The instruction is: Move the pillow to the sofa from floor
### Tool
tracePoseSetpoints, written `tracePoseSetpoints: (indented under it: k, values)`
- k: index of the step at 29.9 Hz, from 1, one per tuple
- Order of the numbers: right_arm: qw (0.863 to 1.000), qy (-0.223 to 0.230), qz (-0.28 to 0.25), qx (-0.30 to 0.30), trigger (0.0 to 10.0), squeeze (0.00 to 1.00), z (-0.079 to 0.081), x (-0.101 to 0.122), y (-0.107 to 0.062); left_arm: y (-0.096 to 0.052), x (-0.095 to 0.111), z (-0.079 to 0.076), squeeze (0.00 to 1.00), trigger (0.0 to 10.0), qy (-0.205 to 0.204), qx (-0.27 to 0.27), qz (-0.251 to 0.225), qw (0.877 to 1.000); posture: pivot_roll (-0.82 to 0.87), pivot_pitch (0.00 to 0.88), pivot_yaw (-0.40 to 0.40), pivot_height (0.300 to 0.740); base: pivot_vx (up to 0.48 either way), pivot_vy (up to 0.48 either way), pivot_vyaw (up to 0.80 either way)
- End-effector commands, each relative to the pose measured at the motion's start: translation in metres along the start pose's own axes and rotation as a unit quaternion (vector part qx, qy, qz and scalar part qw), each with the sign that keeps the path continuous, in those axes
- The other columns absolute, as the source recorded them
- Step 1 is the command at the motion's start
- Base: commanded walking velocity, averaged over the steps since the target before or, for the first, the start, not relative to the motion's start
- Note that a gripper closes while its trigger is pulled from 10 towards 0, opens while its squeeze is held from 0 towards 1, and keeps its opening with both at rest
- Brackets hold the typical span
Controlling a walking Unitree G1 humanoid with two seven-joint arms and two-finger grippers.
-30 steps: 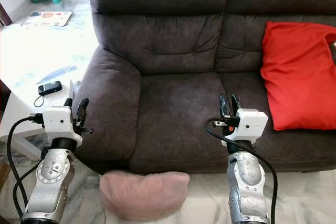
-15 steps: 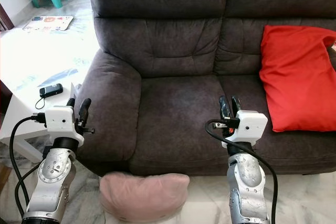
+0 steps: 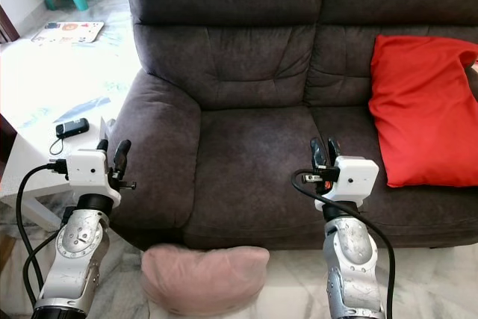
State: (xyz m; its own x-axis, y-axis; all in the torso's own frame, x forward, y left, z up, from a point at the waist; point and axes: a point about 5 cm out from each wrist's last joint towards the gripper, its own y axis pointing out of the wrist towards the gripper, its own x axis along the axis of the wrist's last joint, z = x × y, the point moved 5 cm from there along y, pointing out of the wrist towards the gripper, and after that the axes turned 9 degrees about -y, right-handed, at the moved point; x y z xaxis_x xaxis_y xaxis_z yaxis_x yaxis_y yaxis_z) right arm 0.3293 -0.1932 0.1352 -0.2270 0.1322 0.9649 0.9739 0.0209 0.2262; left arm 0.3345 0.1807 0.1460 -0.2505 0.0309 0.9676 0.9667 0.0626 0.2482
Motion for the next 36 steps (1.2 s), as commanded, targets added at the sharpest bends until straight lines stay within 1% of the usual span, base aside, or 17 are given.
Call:
tracePoseSetpoints:
  k: [1,8,10,19,21,24,26,36]
  values:
    - [1.000,0.000,0.001,0.001,10.0,0.00,-0.0027,0.0014,0.0018,0.0009,-0.0028,-0.0034,0.00,10.0,-0.004,-0.001,0.007,1.000,-0.06,0.118,-0.024,0.740,0.000,0.000,0.00]
    - [1.000,-0.001,0.003,0.005,10.0,0.00,-0.0002,0.0014,0.0037,0.0004,-0.0026,-0.0002,0.00,10.0,-0.005,0.005,0.007,1.000,-0.06,0.121,-0.026,0.740,0.000,0.000,0.00]
    - [1.000,-0.001,0.004,0.007,10.0,0.00,0.0015,0.0007,0.0040,0.0005,-0.0024,0.0002,0.00,10.0,-0.005,0.006,0.007,1.000,-0.05,0.122,-0.025,0.731,0.000,0.000,0.00]
    - [1.000,0.001,0.006,0.011,10.0,0.00,0.0037,0.0002,0.0041,0.0028,-0.0004,-0.0001,0.00,10.0,-0.005,0.006,0.003,1.000,-0.06,0.125,-0.022,0.671,0.000,0.000,0.00]
    - [1.000,0.005,0.007,0.010,10.0,0.00,0.0035,-0.0001,0.0041,0.0029,-0.0005,0.0000,0.00,10.0,-0.005,0.006,0.003,1.000,-0.06,0.126,-0.021,0.651,0.000,0.000,0.00]
    - [1.000,0.001,0.004,0.010,10.0,0.00,0.0029,0.0008,0.0040,0.0028,-0.0003,-0.0001,0.00,10.0,-0.005,0.007,0.003,1.000,-0.06,0.125,-0.023,0.636,0.000,0.000,0.00]
    - [1.000,0.003,-0.002,0.008,10.0,0.00,0.0022,0.0023,0.0038,0.0029,0.0004,0.0000,0.00,10.0,-0.005,0.008,0.001,1.000,-0.05,0.126,-0.024,0.636,0.000,0.000,0.00]
    - [1.000,0.003,0.002,0.012,10.0,0.00,0.0036,0.0012,0.0040,0.0034,0.0004,-0.0004,0.00,10.0,-0.005,0.008,0.001,1.000,-0.05,0.126,-0.026,0.636,0.000,0.000,0.00]
